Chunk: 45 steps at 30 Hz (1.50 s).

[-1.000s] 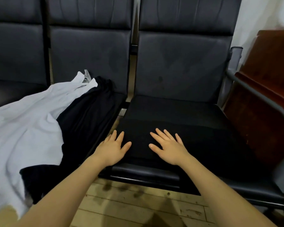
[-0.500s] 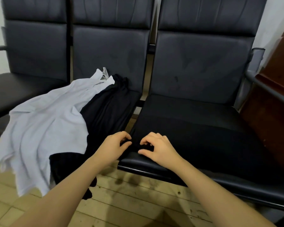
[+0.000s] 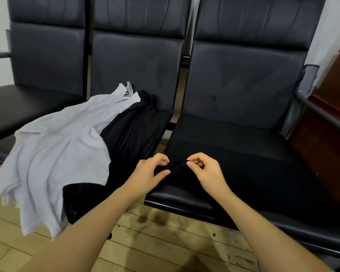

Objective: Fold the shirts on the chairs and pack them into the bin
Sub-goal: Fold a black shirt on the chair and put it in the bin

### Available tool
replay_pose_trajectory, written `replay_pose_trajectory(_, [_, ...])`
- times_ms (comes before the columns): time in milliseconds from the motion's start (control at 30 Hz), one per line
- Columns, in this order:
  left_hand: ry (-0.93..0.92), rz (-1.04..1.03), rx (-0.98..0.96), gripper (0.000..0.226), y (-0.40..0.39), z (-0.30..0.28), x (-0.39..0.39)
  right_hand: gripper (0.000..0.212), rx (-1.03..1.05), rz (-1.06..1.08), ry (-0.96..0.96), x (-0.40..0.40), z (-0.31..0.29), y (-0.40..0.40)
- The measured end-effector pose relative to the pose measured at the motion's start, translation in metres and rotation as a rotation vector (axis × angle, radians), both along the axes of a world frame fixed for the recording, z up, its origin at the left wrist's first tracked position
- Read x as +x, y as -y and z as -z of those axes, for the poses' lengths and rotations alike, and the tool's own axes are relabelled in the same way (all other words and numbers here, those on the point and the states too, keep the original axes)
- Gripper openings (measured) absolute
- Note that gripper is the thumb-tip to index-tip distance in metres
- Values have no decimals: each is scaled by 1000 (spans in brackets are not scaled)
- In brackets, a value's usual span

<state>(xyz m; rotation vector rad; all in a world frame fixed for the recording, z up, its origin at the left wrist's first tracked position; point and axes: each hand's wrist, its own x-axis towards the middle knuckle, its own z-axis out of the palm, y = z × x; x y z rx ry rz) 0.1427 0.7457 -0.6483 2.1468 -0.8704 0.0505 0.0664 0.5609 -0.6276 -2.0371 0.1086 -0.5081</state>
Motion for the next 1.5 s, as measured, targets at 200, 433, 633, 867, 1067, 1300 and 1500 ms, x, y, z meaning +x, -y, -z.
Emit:
replay_pose_trajectory(200, [-25,-22,-22,19,17,-1,1,11,71,29,40,-2,-5,4])
replay_pose_trajectory(433, [17,-62,-214,26,9,-31,7,17,22,-52,43,-8,-11,10])
replay_pose_trajectory(633, [91,38,201,23,-17,-32,11,15,-244,-240,-110,-9,-4,9])
replay_pose_trajectory(867, [51,38,328,27,-27,-15,1,42,-763,-108,-308,-13,-5,42])
replay_pose_trajectory(1067, [45,-13,304,28,-28,-7,-11,50,-802,-144,-495,-24,14,54])
replay_pose_trajectory(1300, [-87,-204,115,24,-6,-9,-12,51,-766,-186,-505,-33,13,61])
replay_pose_trajectory(1500, [223,-226,-47,17,-13,-24,-7,49,-744,-176,-469,-35,14,63])
